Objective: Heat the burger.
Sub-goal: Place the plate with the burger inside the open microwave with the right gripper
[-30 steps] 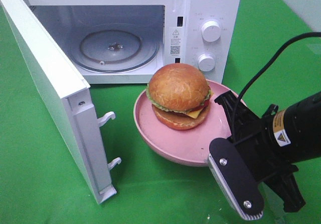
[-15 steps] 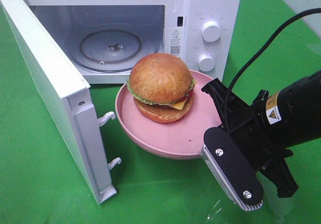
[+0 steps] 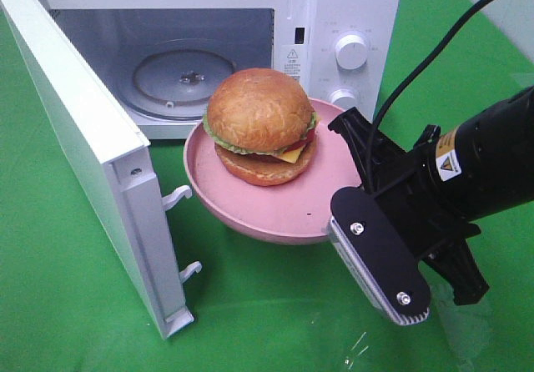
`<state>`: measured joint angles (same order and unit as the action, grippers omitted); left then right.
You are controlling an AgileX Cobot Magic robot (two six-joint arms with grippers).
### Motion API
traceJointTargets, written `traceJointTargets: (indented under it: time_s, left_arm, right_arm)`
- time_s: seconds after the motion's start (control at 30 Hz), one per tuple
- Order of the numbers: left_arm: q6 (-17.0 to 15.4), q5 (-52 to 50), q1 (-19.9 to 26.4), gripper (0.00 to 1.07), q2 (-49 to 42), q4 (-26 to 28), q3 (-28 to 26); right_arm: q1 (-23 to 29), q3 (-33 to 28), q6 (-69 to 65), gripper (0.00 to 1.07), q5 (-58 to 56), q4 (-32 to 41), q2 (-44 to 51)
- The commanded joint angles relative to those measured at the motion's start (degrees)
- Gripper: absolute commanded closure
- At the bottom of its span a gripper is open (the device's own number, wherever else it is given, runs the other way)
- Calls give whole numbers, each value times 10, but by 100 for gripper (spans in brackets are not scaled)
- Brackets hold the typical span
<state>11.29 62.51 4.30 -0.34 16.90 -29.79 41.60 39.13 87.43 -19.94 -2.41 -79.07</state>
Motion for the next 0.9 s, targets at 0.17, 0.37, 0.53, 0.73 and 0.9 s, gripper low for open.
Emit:
traceJointTargets:
  time_s: [0.17,0.37,0.53,0.73,0.9]
  left_arm:
    - [-2,-10,-1,10,-2,-1,2]
    - [-2,-10,-1,10,-2,-1,2]
    - [-2,-10,-1,10,-2,-1,2]
    - [-2,-10,-1,10,-2,-1,2]
    - [-2,-10,-1,10,-2,-1,2]
  right_arm:
    - [-1,34,14,107,27,-5,-28]
    - [-1,72,11,107,28,-17,-77]
    - [-1,97,-5,107,29,-36,-109]
    - [-1,130,-17,107,29,-61,-140]
    - [-1,154,-28,107,28,-70,-159]
